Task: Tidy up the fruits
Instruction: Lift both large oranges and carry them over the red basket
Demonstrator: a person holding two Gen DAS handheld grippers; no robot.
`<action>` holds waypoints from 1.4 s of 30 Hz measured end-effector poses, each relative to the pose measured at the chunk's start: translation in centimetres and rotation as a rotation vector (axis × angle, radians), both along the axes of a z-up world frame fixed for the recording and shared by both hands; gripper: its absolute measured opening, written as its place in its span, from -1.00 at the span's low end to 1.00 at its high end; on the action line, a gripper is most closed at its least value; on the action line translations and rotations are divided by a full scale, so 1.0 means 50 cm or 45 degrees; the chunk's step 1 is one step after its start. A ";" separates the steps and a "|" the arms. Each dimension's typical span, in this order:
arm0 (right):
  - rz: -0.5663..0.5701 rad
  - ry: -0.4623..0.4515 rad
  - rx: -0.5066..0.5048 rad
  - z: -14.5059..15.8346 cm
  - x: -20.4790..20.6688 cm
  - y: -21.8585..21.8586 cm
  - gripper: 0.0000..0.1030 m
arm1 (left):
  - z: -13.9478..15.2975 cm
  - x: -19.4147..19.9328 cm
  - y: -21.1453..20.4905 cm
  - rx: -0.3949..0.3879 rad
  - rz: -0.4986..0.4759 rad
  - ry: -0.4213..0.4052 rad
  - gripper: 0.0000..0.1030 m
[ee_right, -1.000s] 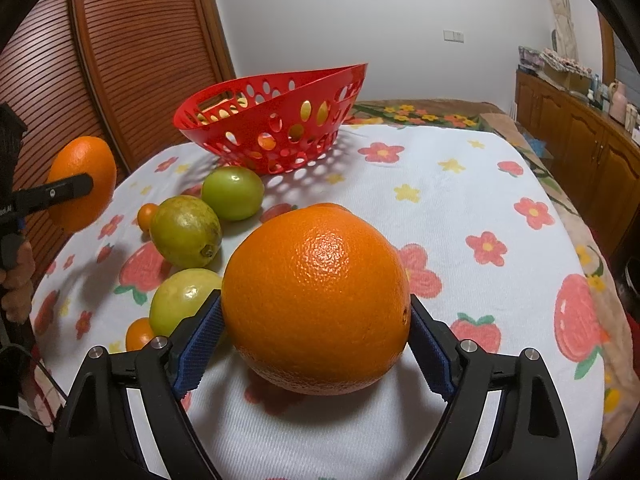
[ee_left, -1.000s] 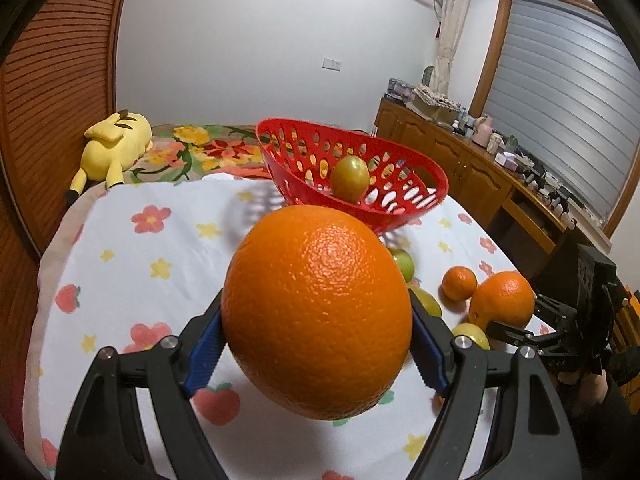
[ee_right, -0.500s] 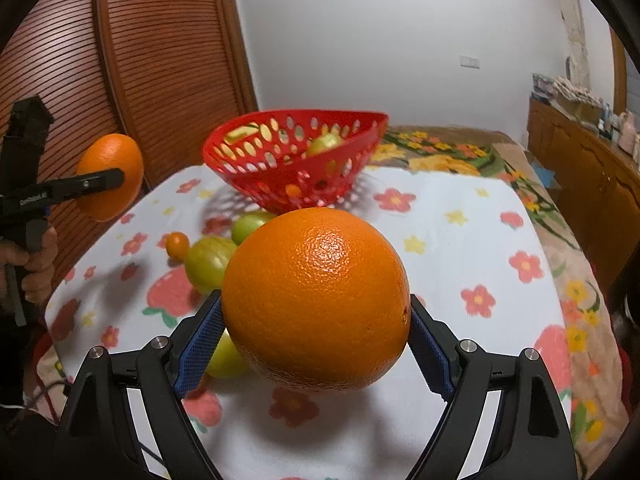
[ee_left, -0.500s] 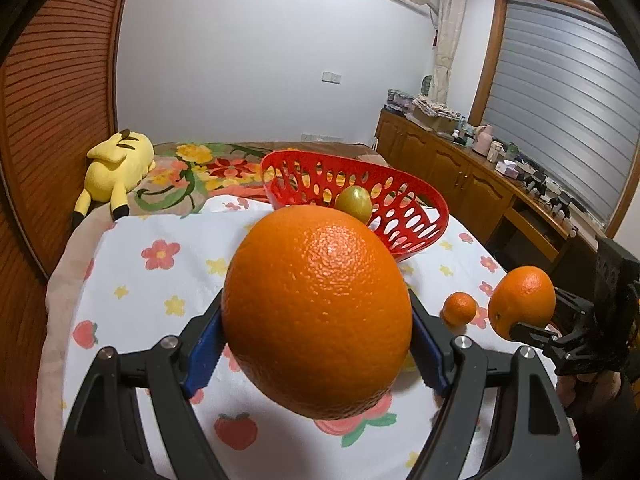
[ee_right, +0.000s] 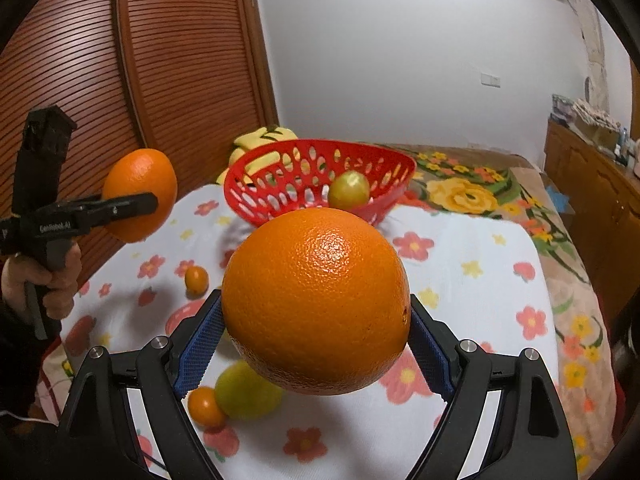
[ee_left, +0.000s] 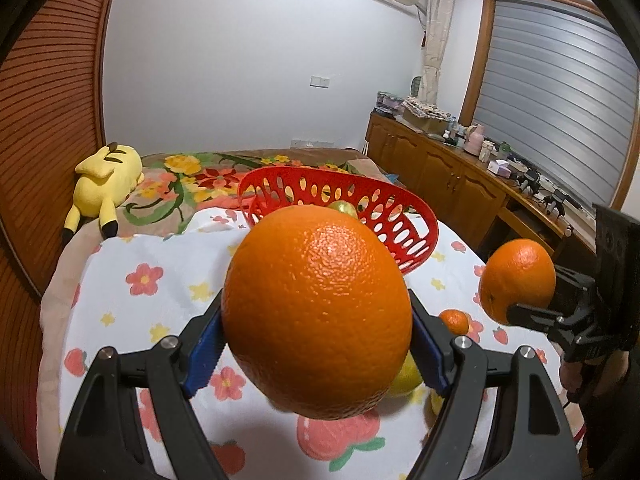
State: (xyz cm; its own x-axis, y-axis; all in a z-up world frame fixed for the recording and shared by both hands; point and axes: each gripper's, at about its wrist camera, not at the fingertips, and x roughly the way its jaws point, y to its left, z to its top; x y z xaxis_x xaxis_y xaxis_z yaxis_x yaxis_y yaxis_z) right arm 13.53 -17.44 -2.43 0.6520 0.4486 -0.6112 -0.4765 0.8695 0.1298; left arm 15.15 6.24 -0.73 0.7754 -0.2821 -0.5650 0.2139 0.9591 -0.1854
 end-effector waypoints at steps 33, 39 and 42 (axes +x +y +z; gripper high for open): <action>0.202 0.096 -0.247 0.007 0.290 0.098 0.70 | -0.009 0.176 -0.021 0.047 -0.041 0.049 0.56; 0.249 0.115 -0.358 -0.012 0.307 0.120 0.70 | -0.009 0.184 -0.024 0.049 -0.047 0.048 0.56; 0.277 0.130 -0.422 -0.021 0.312 0.133 0.70 | -0.010 0.187 -0.024 0.053 -0.052 0.048 0.56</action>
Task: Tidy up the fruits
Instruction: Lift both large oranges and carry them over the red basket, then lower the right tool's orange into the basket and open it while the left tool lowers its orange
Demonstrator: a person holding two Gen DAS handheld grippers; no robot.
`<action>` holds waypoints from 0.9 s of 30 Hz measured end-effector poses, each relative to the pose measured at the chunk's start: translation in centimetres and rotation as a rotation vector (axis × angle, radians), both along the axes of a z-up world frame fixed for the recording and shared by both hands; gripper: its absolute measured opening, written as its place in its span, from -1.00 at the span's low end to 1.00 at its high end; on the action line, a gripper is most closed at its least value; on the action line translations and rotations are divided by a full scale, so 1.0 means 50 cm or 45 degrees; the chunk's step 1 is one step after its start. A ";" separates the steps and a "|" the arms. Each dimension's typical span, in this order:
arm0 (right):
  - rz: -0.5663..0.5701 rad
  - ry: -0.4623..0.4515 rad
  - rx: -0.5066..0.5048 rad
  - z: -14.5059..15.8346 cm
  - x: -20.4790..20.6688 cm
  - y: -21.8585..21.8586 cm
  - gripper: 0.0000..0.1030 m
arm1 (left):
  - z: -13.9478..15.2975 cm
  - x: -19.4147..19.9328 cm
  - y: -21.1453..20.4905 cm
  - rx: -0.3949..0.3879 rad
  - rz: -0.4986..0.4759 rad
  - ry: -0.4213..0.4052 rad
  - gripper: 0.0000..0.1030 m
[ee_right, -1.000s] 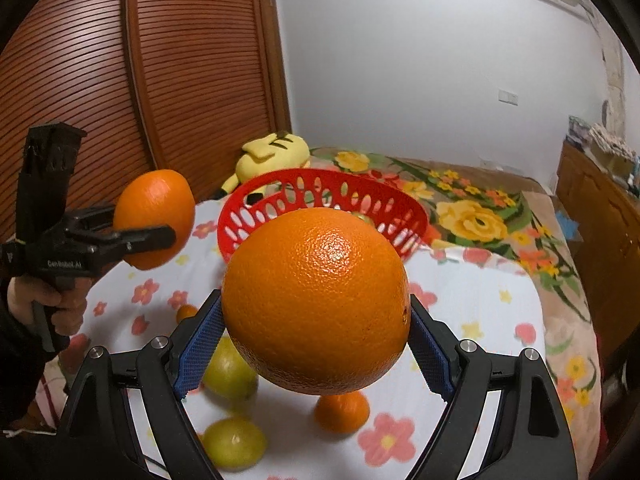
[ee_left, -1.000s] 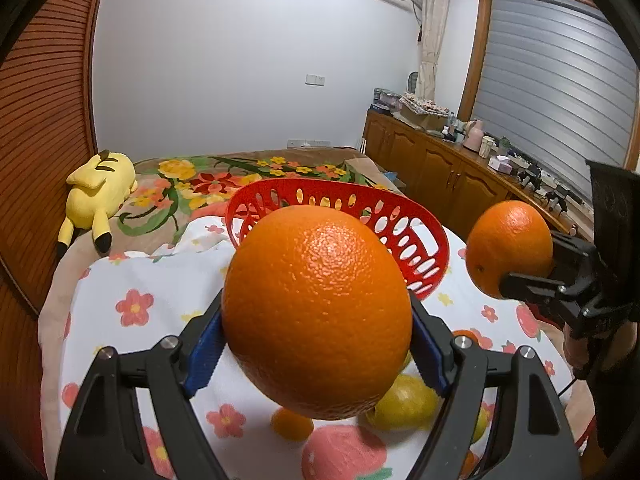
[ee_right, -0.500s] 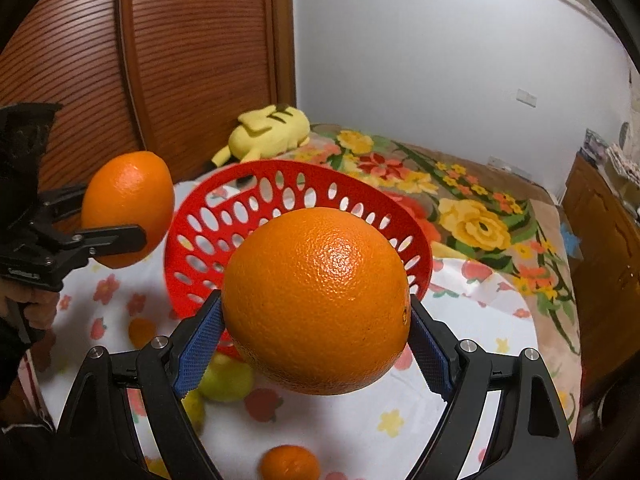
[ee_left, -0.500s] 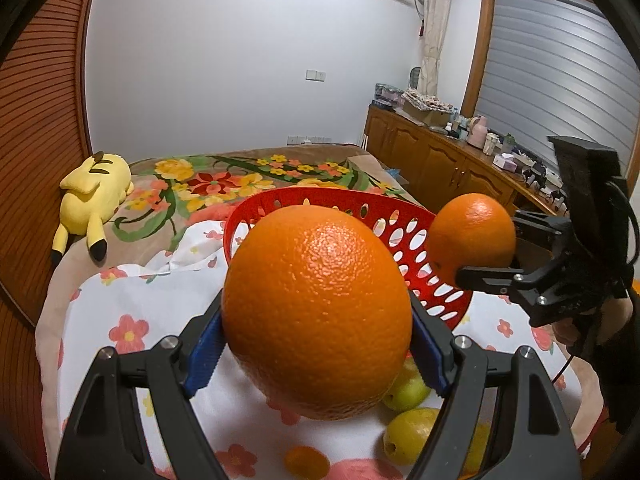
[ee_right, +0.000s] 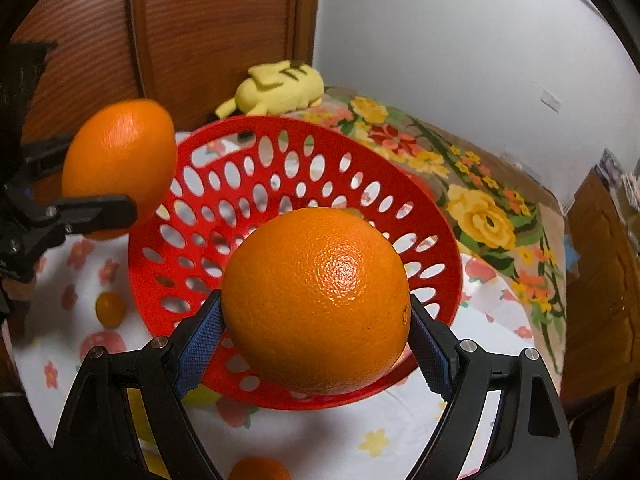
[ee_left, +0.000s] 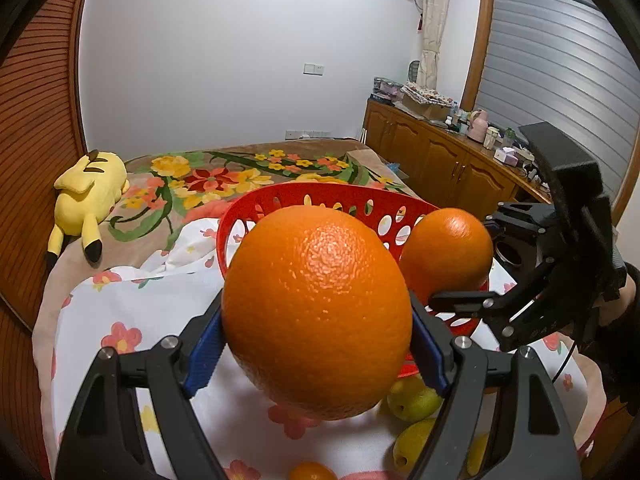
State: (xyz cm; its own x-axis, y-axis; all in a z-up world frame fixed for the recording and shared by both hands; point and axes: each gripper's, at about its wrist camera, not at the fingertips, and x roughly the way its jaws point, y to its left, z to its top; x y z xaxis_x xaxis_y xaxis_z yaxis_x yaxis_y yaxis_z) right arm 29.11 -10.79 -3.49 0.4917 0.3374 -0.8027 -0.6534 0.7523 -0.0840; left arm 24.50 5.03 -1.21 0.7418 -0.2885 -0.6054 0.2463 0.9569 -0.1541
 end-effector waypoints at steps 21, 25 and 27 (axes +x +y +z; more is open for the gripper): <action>0.038 0.055 -0.210 -0.053 0.034 0.048 0.71 | 0.001 0.002 -0.003 0.008 -0.002 0.000 0.56; 0.051 0.113 -0.187 -0.061 0.035 0.053 0.71 | 0.001 0.002 -0.003 0.015 0.000 -0.002 0.56; 0.051 0.126 -0.179 -0.063 0.036 0.055 0.71 | 0.002 0.002 -0.001 0.016 0.000 -0.002 0.56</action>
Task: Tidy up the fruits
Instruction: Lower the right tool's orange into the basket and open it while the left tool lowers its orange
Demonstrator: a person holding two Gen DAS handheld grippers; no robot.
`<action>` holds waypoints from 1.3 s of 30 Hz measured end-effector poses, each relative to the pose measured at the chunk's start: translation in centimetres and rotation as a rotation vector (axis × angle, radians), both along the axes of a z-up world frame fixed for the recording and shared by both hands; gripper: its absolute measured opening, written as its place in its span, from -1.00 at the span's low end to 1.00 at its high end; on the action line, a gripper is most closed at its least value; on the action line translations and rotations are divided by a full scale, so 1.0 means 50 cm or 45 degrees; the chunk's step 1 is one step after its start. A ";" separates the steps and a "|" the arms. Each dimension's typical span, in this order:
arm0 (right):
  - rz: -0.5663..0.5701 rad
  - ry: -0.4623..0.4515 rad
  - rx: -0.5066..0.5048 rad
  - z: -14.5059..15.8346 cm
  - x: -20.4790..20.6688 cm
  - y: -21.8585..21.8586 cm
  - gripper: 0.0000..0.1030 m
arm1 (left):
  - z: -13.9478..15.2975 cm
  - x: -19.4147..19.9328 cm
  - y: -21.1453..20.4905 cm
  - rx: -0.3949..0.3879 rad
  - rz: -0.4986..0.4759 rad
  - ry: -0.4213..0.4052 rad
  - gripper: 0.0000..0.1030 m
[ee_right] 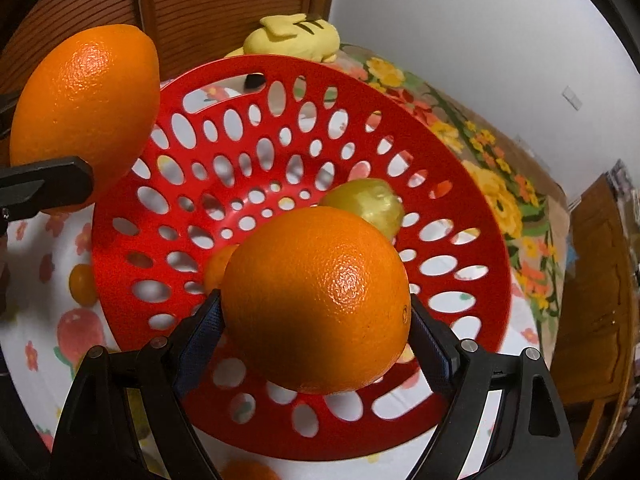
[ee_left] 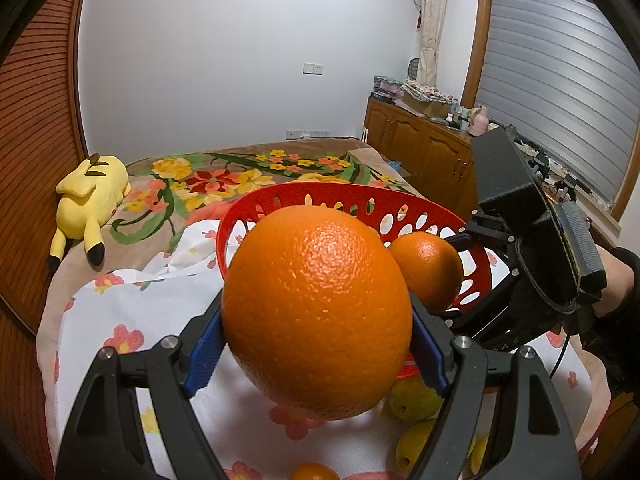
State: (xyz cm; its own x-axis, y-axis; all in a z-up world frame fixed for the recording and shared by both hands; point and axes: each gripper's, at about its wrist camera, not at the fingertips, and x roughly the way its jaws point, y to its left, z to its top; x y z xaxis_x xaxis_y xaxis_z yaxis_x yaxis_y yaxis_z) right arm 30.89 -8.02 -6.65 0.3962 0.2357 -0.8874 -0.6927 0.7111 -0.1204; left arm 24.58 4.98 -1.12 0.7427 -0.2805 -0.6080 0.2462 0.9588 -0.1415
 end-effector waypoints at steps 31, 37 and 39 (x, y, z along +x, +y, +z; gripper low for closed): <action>-0.113 -0.104 0.215 0.093 -0.004 -0.070 0.82 | -0.003 0.020 -0.020 0.039 -0.021 0.018 0.56; -0.129 -0.126 0.250 0.099 -0.018 -0.090 0.82 | -0.013 0.035 -0.054 0.082 -0.042 0.058 0.56; -0.125 -0.126 0.260 0.099 -0.024 -0.093 0.82 | -0.017 0.041 -0.060 0.099 -0.034 0.068 0.57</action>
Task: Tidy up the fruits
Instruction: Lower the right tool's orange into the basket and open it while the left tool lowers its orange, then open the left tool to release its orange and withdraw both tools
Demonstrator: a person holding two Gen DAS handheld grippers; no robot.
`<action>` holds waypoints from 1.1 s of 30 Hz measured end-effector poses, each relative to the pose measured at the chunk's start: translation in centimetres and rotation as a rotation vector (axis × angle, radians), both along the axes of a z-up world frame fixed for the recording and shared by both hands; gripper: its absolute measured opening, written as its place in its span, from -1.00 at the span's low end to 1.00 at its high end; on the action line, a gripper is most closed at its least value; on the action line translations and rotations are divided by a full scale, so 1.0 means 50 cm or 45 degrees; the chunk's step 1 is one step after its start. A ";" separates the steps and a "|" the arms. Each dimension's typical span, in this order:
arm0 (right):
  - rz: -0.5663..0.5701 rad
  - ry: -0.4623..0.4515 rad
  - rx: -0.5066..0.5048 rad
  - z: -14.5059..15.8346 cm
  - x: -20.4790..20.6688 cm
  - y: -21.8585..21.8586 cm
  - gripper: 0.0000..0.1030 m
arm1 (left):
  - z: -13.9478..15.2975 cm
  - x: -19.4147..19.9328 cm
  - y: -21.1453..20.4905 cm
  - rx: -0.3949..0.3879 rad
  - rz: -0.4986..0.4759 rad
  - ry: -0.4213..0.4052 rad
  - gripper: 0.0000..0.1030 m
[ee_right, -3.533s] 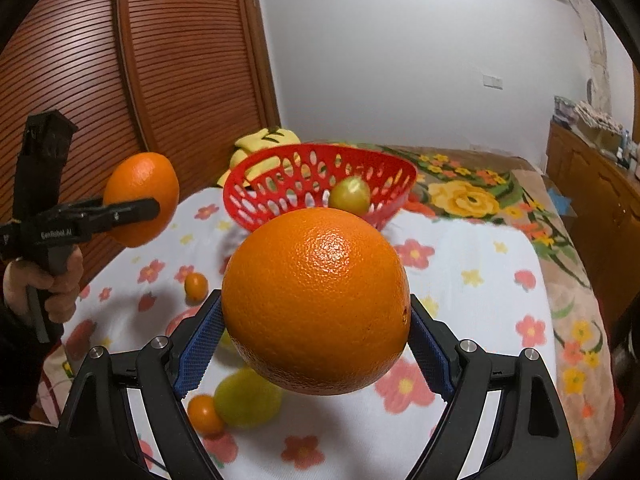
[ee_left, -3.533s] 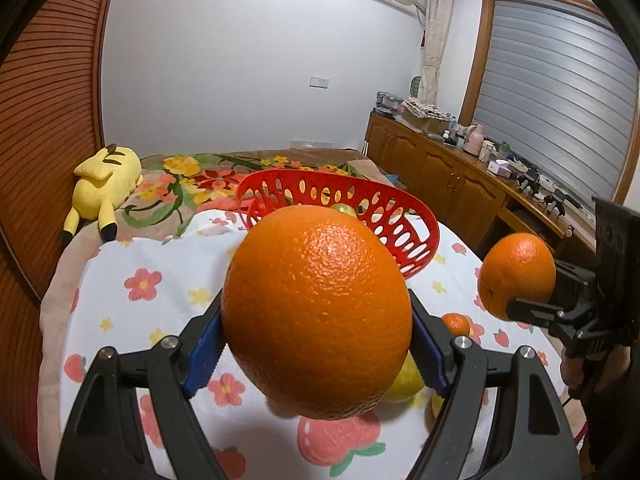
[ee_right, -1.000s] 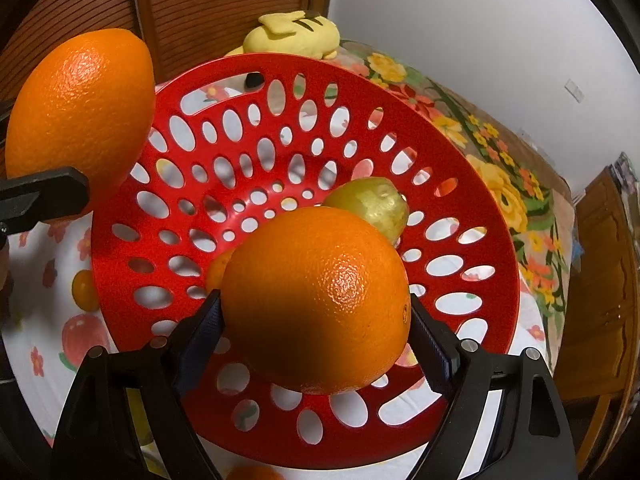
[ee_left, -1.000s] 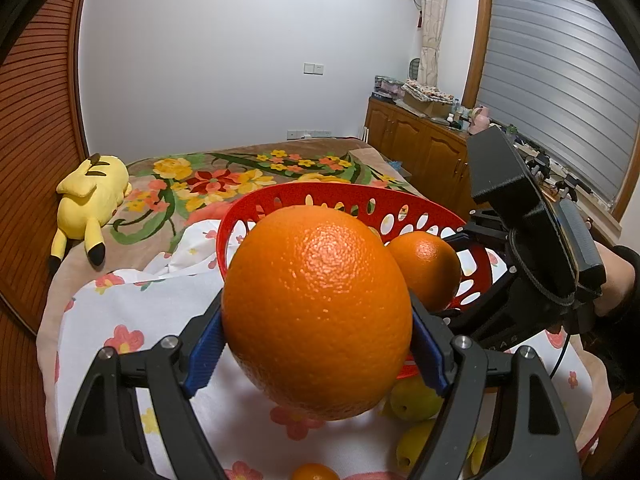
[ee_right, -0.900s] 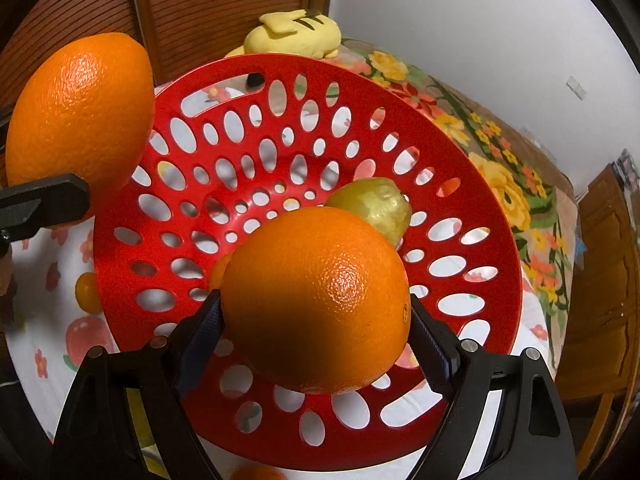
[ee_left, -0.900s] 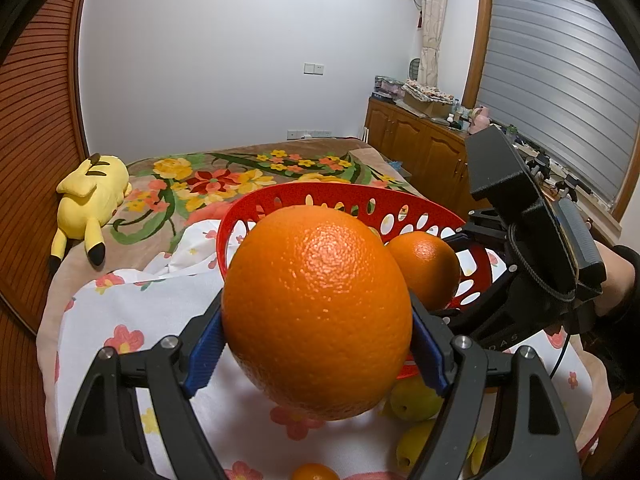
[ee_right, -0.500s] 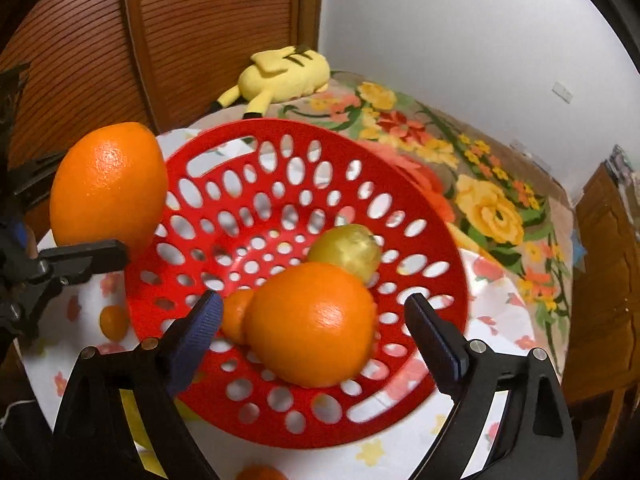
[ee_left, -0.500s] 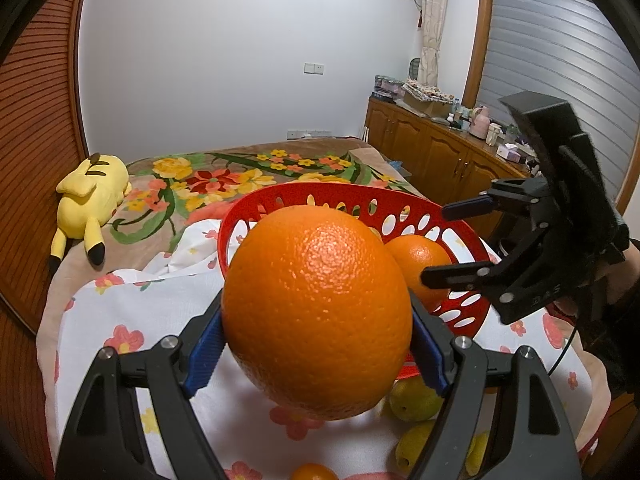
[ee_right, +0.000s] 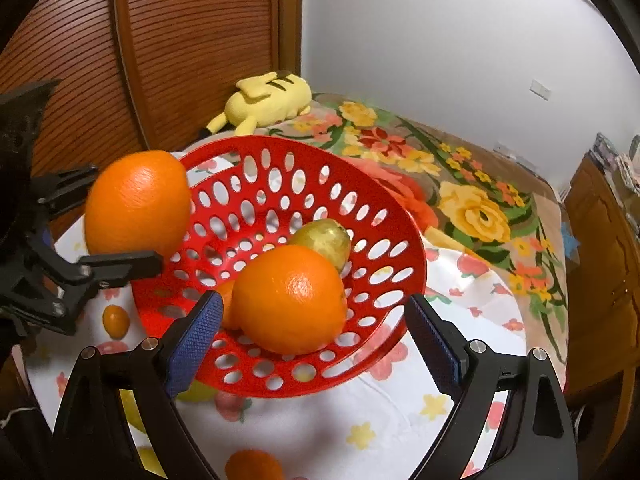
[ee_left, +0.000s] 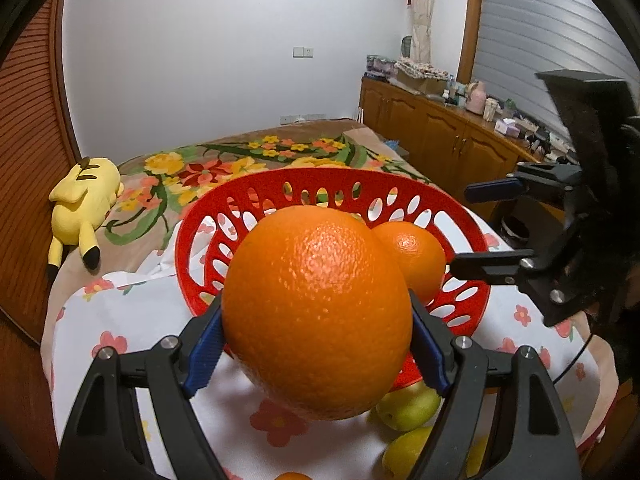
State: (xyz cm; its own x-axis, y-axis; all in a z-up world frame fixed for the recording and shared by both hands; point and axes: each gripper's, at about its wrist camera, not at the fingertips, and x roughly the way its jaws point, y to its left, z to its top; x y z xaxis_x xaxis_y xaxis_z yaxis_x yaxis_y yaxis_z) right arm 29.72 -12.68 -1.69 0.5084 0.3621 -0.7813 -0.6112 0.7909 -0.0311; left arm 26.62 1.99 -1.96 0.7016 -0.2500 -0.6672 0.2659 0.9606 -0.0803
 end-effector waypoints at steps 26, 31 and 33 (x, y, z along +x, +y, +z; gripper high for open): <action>-0.032 0.000 0.055 -0.015 -0.021 -0.061 0.82 | -0.036 0.040 -0.045 -0.012 0.018 0.114 0.57; -0.036 -0.005 0.061 -0.015 -0.024 -0.069 0.82 | -0.038 0.043 -0.046 -0.036 0.041 0.115 0.60; -0.038 -0.005 0.062 -0.016 -0.024 -0.069 0.82 | -0.019 0.035 -0.043 -0.040 0.058 0.046 0.61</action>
State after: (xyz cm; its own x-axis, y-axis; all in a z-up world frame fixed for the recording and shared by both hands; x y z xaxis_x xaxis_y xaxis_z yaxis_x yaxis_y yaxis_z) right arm 28.49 -16.11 -2.50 0.5229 0.3839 -0.7611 -0.5870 0.8096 0.0050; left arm 28.36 -0.17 -2.92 0.6881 -0.2399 -0.6848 0.2186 0.9685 -0.1197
